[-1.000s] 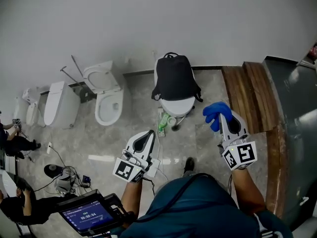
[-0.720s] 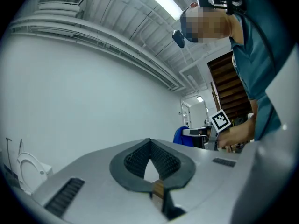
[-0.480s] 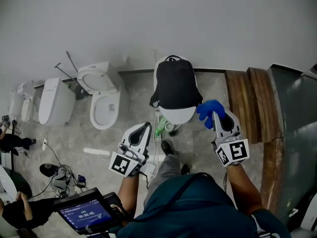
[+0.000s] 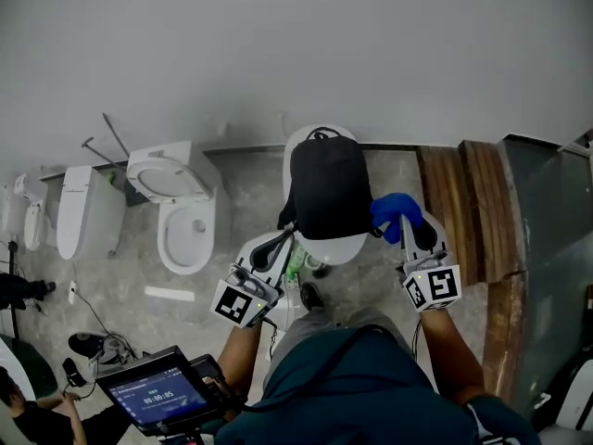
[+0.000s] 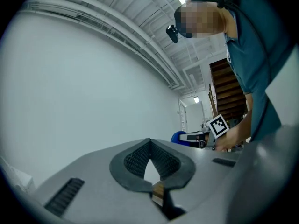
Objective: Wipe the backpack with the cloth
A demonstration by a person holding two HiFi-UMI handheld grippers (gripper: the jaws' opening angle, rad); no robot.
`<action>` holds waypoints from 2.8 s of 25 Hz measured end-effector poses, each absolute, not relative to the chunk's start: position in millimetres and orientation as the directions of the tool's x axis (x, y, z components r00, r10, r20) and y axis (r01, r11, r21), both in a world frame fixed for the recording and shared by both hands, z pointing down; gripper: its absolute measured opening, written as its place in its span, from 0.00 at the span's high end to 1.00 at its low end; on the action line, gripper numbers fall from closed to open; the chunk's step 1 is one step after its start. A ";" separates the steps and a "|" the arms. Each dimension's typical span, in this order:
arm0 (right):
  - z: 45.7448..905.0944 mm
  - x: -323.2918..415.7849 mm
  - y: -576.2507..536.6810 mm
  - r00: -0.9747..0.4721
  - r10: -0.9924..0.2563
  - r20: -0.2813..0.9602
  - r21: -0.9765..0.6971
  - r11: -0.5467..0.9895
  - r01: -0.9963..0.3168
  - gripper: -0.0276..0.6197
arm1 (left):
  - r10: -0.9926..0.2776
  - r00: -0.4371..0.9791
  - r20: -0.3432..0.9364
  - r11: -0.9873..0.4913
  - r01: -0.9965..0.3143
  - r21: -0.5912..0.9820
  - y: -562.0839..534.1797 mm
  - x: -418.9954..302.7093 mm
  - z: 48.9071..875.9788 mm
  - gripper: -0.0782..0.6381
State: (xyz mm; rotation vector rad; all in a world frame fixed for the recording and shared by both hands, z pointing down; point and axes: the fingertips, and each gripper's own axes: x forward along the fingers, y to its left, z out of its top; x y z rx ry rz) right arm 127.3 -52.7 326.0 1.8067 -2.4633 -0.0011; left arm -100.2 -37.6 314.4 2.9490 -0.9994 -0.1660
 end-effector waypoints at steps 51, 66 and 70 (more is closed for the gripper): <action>789.7 200.5 -422.2 -0.503 -0.632 0.590 -0.343 0.368 -0.864 0.92 | -0.668 0.727 0.157 -0.703 -0.686 0.189 -244.3 -57.9 539.0 0.89; 780.9 31.3 -492.0 -0.596 -0.311 0.740 -0.056 0.855 -0.516 0.92 | -0.727 0.668 0.159 -0.636 -0.742 0.213 -252.9 -92.0 549.5 0.89; 780.1 -48.0 -457.5 -0.612 -0.179 0.771 -0.032 0.948 -0.318 0.92 | -0.744 0.645 0.173 -0.611 -0.762 0.214 -247.4 -109.1 552.9 0.89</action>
